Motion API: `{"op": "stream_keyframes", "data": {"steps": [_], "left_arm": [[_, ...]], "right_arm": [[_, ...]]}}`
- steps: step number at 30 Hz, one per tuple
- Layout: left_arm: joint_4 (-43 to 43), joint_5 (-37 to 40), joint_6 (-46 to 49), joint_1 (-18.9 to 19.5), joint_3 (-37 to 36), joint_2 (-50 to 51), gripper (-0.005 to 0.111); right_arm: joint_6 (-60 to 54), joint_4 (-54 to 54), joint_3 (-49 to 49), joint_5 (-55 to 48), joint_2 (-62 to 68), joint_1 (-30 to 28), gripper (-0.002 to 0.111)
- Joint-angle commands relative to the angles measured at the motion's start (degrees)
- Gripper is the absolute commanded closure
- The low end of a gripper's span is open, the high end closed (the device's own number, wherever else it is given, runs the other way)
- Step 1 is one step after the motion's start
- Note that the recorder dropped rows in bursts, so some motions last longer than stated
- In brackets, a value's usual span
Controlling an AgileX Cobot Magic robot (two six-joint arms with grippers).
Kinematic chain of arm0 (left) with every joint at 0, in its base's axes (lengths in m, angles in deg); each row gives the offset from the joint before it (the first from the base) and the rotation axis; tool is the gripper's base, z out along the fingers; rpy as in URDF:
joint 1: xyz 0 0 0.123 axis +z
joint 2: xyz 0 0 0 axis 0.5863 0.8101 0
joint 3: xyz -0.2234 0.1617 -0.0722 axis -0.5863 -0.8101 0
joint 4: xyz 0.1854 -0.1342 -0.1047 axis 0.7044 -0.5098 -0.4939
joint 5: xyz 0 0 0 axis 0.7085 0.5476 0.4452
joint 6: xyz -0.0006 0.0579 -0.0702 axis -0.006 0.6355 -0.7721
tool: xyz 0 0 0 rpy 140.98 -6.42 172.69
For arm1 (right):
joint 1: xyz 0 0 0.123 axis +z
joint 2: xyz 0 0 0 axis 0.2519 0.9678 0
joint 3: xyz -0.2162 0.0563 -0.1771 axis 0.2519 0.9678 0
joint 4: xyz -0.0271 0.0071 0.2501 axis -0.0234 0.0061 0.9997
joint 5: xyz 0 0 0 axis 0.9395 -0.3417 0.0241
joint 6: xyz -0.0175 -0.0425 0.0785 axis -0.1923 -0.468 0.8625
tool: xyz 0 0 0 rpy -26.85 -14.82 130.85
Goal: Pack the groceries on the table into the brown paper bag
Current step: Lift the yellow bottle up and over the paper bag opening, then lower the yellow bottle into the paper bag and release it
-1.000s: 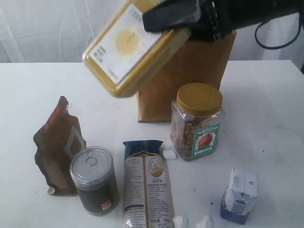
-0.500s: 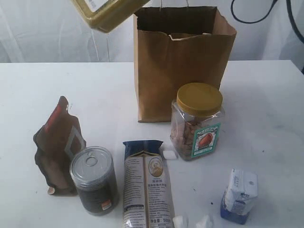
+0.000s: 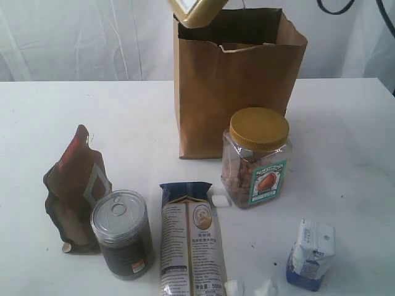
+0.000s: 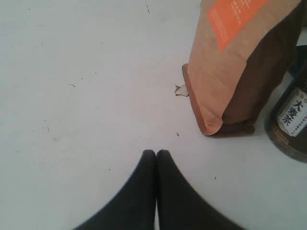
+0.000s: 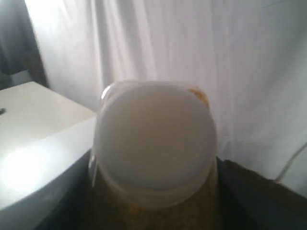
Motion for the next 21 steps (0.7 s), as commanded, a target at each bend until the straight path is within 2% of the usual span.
{"op": "stream_keyframes", "data": {"steps": [1, 7, 11, 21], "left_arm": [[-0.38, 0.55, -0.11, -0.35, -0.38, -0.24, 0.107], [-0.38, 0.55, -0.11, -0.35, -0.38, -0.24, 0.107], [-0.38, 0.55, -0.11, -0.35, -0.38, -0.24, 0.107], [-0.38, 0.55, -0.11, -0.35, -0.38, -0.24, 0.107]], "right_arm": [[-5.31, 4.93, -1.06, 8.39, -2.40, -0.38, 0.108], [-10.38, 4.93, -1.06, 16.88, -2.95, -0.38, 0.108], [-13.68, 4.93, -1.06, 18.52, -2.04, -0.38, 0.108], [-13.81, 2.44, -1.06, 21.41, 1.68, -0.38, 0.108]]}}
